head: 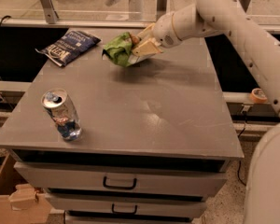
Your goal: Move green rice chip bag near blue chip bag
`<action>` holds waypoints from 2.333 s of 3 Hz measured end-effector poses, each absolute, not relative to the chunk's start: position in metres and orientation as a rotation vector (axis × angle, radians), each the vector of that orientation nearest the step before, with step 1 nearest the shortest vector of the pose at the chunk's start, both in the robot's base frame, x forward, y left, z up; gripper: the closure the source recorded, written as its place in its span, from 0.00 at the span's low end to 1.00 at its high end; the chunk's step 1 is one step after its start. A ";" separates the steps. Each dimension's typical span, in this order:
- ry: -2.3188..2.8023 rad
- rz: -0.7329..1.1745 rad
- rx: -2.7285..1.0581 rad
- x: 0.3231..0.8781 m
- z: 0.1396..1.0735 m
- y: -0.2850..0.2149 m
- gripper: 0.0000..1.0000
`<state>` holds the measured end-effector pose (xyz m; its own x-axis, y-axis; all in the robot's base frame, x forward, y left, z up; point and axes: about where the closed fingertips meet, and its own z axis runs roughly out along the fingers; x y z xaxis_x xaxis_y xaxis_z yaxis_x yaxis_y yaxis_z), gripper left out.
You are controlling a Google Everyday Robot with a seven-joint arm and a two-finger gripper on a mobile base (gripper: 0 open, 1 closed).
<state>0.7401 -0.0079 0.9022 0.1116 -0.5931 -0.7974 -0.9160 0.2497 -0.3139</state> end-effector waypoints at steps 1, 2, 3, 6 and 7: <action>1.543 0.379 -1.407 0.763 0.904 -0.001 1.00; 1.493 0.344 -1.445 0.796 0.888 0.018 1.00; 1.425 0.342 -1.495 0.821 0.884 0.048 0.82; 1.371 0.250 -1.559 0.852 0.885 0.076 0.12; 1.378 0.227 -1.565 0.854 0.887 0.073 0.00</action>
Offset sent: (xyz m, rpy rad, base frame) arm 0.1243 0.0431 0.0074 0.0055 -0.2486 0.0192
